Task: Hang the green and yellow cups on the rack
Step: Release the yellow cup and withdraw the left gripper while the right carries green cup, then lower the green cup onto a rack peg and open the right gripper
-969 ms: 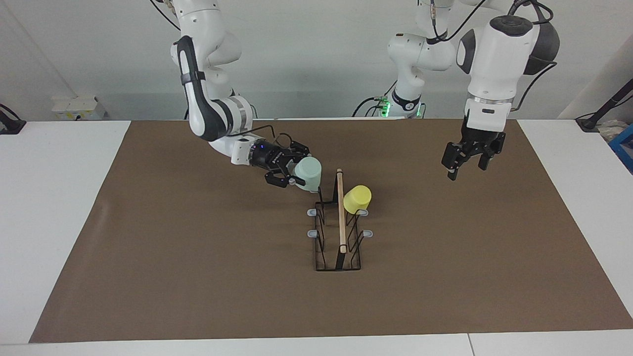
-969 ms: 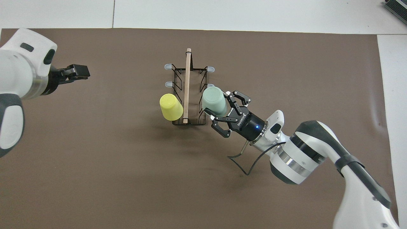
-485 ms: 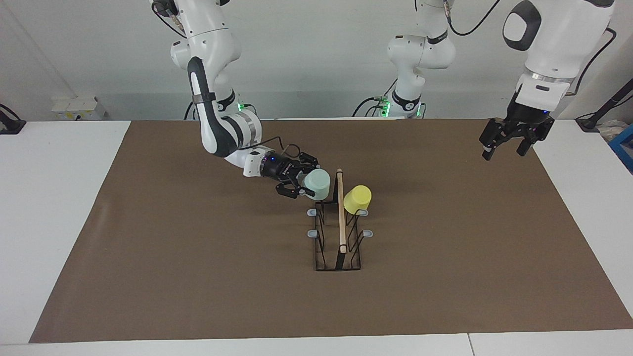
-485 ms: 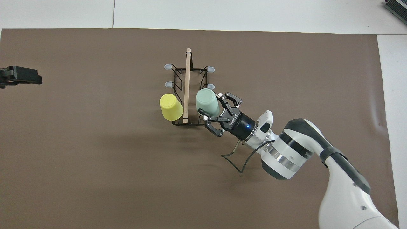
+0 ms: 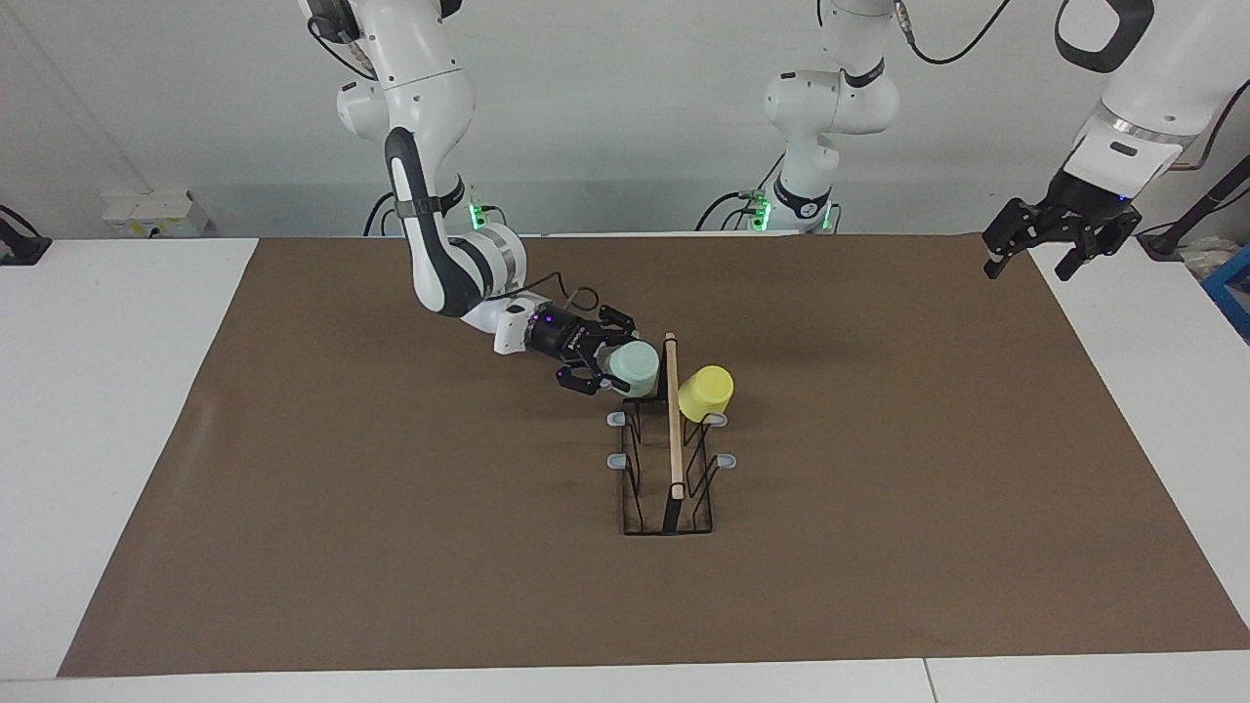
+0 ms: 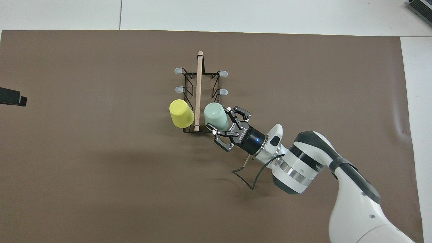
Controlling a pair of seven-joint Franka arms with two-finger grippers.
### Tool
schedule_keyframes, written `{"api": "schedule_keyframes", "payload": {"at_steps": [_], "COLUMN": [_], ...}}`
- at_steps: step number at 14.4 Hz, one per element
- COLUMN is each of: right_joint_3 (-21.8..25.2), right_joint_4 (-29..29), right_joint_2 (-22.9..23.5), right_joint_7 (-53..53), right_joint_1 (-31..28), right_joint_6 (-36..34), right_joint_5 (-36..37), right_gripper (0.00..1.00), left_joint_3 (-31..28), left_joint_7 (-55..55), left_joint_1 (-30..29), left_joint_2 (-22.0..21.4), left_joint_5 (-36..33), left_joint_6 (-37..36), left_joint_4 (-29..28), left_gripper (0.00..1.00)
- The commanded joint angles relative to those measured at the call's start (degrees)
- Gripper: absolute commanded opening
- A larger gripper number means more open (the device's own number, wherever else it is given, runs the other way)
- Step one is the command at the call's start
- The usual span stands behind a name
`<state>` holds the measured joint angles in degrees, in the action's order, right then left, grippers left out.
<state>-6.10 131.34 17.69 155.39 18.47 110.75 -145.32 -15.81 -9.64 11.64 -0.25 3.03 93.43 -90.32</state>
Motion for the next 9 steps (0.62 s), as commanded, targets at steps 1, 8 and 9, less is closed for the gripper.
{"api": "schedule_keyframes", "payload": {"at_steps": [1, 8, 9], "right_joint_3": [-0.2, -0.2, -0.2], "right_joint_4": [3.1, 3.8, 3.8], "right_joint_2": [-0.3, -0.5, -0.5], "right_joint_7": [4.0, 4.7, 4.6], "right_joint_1": [0.0, -0.2, -0.2], "right_joint_6": [-0.7, -0.5, -0.5], "right_joint_5": [-4.2, -4.2, -4.2], "right_gripper": [0.0, 1.0, 1.0], "left_joint_3": [0.1, 0.1, 0.1], "left_joint_7": [-1.6, -2.2, -2.5], "left_joint_1": [-0.6, -0.7, -0.6], "left_joint_2": [0.8, 0.9, 0.9], "left_joint_5": [0.7, 0.4, -0.4], "left_joint_6": [-2.4, -1.6, -1.6], "left_joint_4": [1.8, 1.8, 1.8], "left_gripper": [1.0, 1.0, 1.0]}}
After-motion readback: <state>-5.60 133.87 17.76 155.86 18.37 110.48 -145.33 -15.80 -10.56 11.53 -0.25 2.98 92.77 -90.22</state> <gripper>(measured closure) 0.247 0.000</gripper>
